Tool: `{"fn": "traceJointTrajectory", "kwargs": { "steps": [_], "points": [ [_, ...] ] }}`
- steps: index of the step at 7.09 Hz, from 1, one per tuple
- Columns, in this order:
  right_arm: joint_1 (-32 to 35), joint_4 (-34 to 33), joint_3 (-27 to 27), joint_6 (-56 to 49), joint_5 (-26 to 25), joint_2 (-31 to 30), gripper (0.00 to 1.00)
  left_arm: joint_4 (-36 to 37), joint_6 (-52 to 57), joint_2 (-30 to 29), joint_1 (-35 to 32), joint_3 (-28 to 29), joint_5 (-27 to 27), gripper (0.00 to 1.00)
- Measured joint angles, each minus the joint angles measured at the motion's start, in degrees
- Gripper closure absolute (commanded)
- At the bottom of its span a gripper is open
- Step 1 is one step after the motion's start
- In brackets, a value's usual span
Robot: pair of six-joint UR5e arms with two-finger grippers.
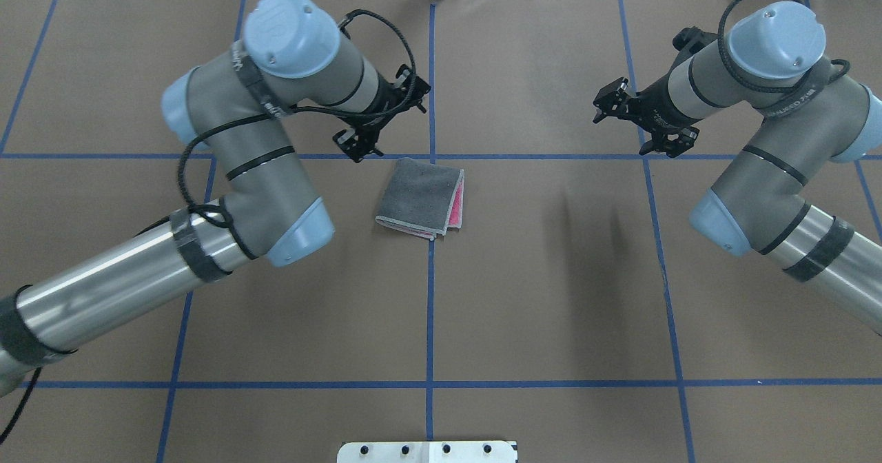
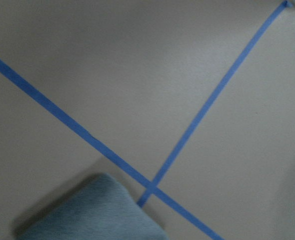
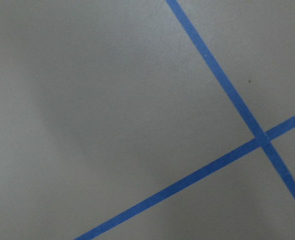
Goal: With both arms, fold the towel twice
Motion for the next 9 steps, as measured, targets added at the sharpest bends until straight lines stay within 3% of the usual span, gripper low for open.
{"fn": "traceJointTrajectory", "kwargs": {
  "steps": [2,4,7,9],
  "points": [
    [1.99,0.02,2.43,-6.31,1.28,-4.52,0.0,2.5,20.86,16.13,-3.26,-11.75,-1.29,0.0],
    [4.72,0.0,4.27,-14.17,3.64,-8.6,0.0,2.78,37.66,26.9,-6.86,-17.14,-2.04,0.0],
    [11.7,-0.31,6.15,-29.3,9.52,-15.31,0.0,2.54,61.54,38.46,-13.93,-19.95,-3.45,0.0],
    [17.08,-1.95,6.42,-41.82,12.39,-18.52,0.0,2.21,79.34,42.42,-27.92,-14.97,-16.05,0.0]
  ]
}}
